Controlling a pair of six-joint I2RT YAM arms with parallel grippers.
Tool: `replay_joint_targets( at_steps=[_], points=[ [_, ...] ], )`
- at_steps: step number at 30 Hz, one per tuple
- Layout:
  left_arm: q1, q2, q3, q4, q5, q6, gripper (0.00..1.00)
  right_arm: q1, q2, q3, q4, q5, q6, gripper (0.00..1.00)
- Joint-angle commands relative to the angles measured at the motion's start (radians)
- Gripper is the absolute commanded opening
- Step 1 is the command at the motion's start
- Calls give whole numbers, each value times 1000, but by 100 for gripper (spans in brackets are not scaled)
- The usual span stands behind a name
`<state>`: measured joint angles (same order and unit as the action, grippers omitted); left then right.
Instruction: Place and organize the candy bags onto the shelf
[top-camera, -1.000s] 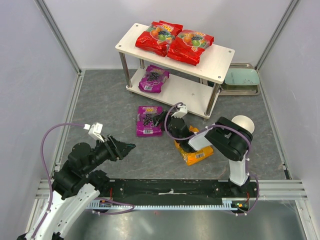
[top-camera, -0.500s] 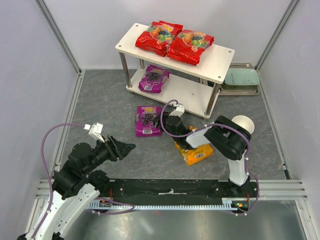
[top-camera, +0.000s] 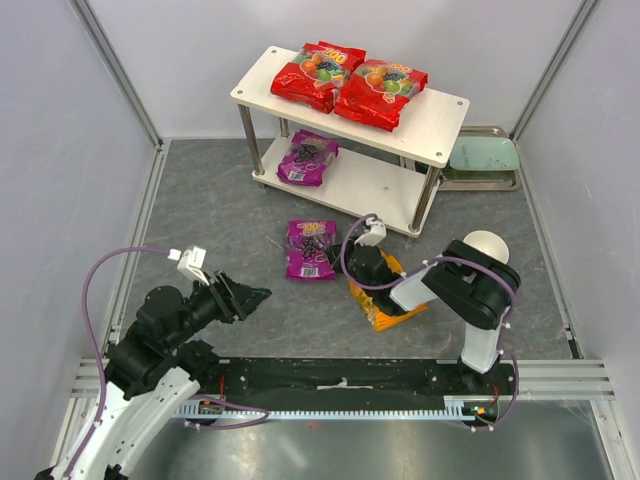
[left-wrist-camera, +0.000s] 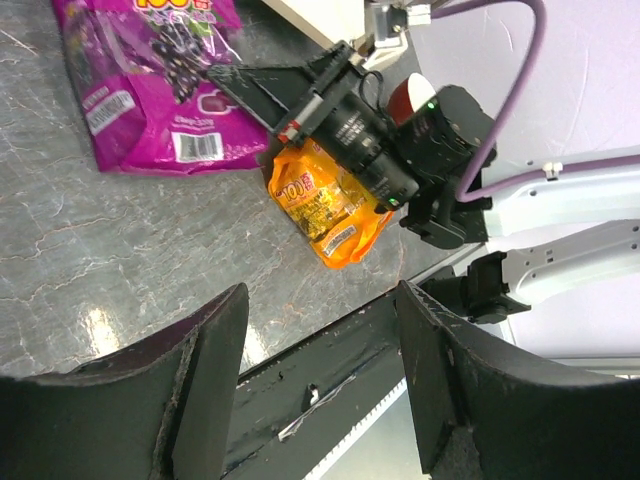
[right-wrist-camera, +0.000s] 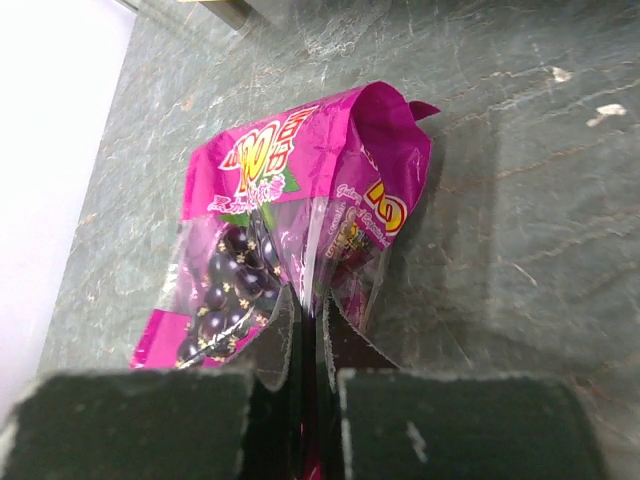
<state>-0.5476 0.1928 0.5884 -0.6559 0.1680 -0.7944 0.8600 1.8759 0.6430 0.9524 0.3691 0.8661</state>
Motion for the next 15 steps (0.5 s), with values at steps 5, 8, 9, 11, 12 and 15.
replay_joint_targets(
  at_steps=[5, 8, 9, 11, 12, 15],
  points=[
    [-5, -6, -2, 13, 22, -22, 67, 20, -280, -147, 184, 77, -73, 0],
    [-3, -6, -7, 13, 22, -22, 67, 20, -360, -160, 175, 120, -116, 0],
    [-3, -6, -7, 15, 22, -23, 67, 19, -376, -158, 163, 129, -134, 0],
    [-3, -6, -12, 19, 24, -23, 67, 19, -411, -152, 163, 152, -153, 0],
    [-3, -6, -13, 25, 24, -25, 67, 19, -420, -149, 169, 160, -162, 0],
    [-5, -4, -19, 32, 25, -29, 67, 14, -434, -137, 195, 209, -171, 0]
  ],
)
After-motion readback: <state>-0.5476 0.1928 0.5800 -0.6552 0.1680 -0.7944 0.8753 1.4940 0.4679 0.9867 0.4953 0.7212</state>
